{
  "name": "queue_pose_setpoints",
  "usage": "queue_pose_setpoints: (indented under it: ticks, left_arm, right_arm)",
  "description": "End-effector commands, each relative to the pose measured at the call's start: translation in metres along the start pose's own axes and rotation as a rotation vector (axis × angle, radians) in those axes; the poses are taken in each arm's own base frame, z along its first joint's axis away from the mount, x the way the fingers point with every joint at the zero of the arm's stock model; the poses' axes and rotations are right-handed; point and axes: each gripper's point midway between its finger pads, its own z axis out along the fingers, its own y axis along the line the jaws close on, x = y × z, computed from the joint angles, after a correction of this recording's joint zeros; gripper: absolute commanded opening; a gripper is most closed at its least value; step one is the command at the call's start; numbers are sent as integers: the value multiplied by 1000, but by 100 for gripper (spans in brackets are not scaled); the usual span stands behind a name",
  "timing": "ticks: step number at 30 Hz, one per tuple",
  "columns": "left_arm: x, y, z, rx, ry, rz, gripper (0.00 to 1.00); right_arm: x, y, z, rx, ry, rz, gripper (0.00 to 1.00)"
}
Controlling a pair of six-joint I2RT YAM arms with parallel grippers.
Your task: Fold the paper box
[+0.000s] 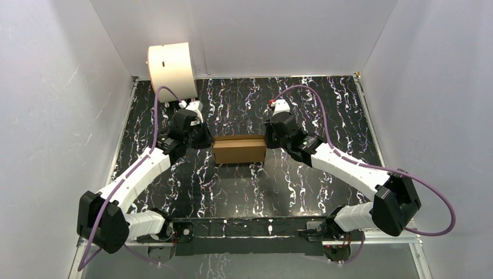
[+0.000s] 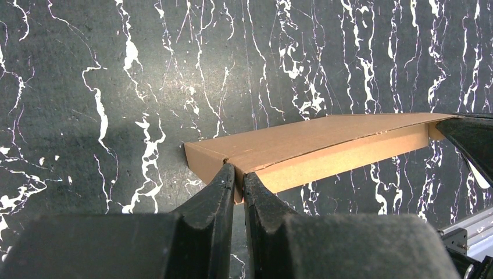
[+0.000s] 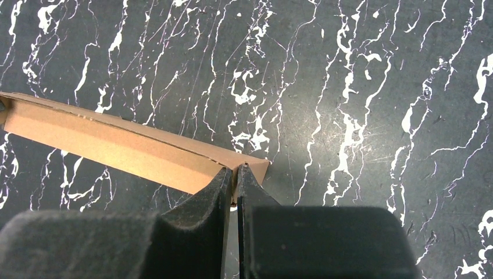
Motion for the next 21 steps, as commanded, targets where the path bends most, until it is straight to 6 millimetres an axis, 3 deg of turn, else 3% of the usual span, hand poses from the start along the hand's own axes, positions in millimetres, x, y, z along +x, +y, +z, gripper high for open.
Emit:
queue_pose_setpoints:
  ticks: [1,10,14,21]
  left_arm:
    - [17,2,-1,0,34,1,9]
    - [17,3,-2,-13,28,15,8]
    - [12,11,-6,-64,13,32,8]
    - [8,17,-9,-106,4,46,7]
  right_arm:
    - [-9,9,-5,-28,-61,36,16]
    - [-23,24,-11,-67,-52,48,19]
    - [-30,18,-18,-40,-76,37,28]
    - [-34,13,-24,-18,-80,10,27]
